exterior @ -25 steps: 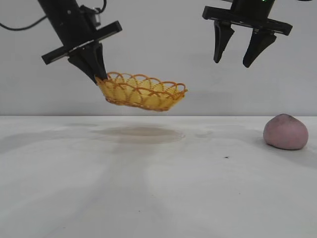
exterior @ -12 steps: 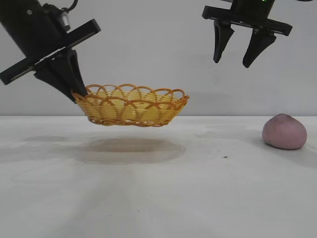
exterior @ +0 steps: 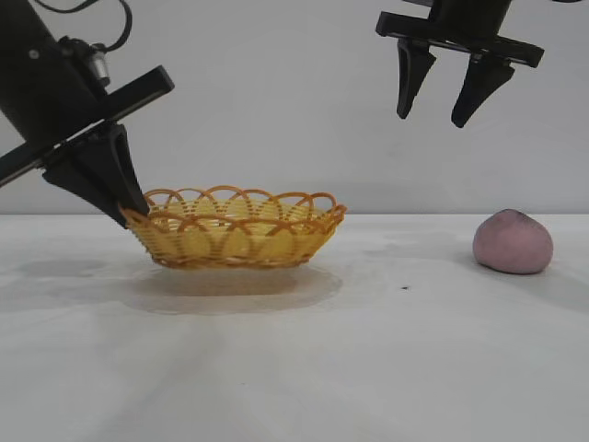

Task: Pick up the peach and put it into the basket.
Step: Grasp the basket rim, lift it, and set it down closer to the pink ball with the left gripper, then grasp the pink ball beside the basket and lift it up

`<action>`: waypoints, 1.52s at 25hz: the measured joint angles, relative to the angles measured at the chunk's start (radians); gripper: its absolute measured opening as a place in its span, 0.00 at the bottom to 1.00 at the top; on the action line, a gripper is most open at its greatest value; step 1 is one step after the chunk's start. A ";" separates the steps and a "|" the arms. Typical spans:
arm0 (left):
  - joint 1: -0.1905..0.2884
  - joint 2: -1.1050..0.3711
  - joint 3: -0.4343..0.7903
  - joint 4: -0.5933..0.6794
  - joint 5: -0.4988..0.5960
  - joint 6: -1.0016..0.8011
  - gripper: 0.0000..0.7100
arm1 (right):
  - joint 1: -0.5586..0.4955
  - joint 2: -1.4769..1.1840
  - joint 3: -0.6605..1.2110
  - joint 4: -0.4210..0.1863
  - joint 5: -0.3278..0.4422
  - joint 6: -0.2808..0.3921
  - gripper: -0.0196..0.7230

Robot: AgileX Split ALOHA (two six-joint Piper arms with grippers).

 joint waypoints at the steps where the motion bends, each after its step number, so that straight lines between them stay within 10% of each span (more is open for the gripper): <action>1: 0.000 0.004 0.000 -0.002 -0.002 0.004 0.00 | 0.000 0.000 0.000 0.000 0.000 0.000 0.64; 8: 0.000 0.060 0.000 -0.018 0.007 0.047 0.09 | 0.000 0.000 0.000 0.000 0.017 -0.002 0.64; 15: 0.006 0.062 0.000 -0.016 0.037 0.050 0.76 | 0.000 0.000 0.000 0.006 0.023 -0.004 0.64; 23: 0.068 -0.089 -0.003 0.146 0.028 0.048 0.67 | 0.000 0.000 0.000 0.003 0.047 -0.020 0.64; 32: 0.074 -0.162 -0.044 0.902 0.044 -0.475 0.67 | 0.000 0.000 -0.002 -0.036 0.150 -0.026 0.64; 38: 0.074 -0.173 -0.044 0.945 0.061 -0.533 0.67 | 0.000 0.000 -0.002 -0.060 0.180 -0.015 0.64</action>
